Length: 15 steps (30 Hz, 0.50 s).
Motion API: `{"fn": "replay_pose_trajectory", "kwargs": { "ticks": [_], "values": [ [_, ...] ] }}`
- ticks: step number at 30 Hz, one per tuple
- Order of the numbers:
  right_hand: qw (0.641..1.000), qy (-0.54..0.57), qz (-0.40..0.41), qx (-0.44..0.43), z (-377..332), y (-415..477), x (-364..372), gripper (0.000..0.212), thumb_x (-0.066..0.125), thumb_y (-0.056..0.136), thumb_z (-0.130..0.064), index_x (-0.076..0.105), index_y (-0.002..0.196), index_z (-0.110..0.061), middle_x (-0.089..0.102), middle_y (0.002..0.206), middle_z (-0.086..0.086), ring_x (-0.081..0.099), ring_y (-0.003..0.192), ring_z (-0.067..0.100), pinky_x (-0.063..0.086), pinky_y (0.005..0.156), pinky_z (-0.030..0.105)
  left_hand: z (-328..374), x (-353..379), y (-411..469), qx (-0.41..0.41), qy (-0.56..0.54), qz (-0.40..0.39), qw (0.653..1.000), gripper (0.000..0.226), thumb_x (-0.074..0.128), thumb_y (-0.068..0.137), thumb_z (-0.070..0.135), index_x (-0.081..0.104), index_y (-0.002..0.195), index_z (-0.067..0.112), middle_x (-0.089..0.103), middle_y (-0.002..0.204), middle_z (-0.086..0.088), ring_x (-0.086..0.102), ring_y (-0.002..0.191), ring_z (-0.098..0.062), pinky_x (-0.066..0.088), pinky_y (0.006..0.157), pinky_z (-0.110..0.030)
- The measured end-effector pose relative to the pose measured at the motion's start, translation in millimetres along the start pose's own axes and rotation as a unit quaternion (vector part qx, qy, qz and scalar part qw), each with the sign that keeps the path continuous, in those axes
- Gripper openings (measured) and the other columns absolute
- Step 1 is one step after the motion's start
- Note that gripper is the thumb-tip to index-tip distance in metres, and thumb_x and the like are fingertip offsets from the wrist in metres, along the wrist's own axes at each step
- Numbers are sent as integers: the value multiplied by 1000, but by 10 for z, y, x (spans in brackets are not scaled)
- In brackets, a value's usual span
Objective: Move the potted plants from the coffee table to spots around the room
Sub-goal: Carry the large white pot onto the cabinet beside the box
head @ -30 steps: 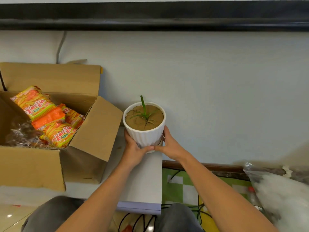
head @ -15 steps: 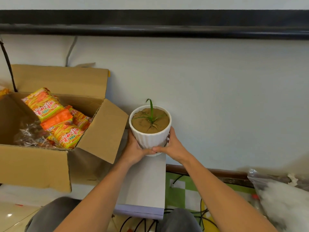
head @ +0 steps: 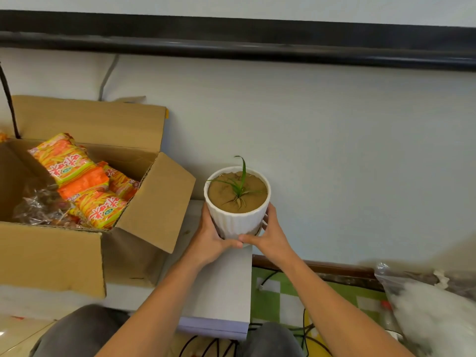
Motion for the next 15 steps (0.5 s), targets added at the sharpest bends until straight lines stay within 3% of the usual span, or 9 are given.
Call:
{"fn": "replay_pose_trajectory", "kwargs": {
  "ticks": [3,7,11,15],
  "values": [
    [998,5,64,4,67,-152,-37,111,96,49,-53,27,136,-56,43,134,-35,46,125,-9,47,87,6,-38,14,-2,-3,16,-48,999,139,101,52,28,7,155,35,36,154,9,38,142,-7,40,117,-44],
    [997,-31,63,12,136,-209,-35,113,90,45,-71,26,137,-54,41,133,-34,49,123,-4,50,91,15,-81,-76,45,-9,27,-76,997,134,100,49,34,16,154,33,43,152,8,41,141,-9,39,117,-45],
    [996,-89,-8,-11,2,1,-88,114,95,56,-48,23,143,-45,38,141,-17,45,126,-2,45,100,18,-155,-141,-51,-34,30,-33,998,120,98,53,46,25,148,52,50,143,23,47,135,-5,48,110,-46],
    [997,-59,-47,-24,-68,107,75,117,96,57,-42,19,146,-48,40,141,-28,42,125,-17,42,93,4,-224,-167,-204,-31,26,28,999,108,89,72,43,18,153,53,48,147,29,47,136,-1,49,108,-45]
  ]
}}
Point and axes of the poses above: each hand's wrist, its own y-axis towards the middle knuckle, its own x-axis out of the palm, z = x × y, the point moved 10 cm from there along y, towards the middle knuckle
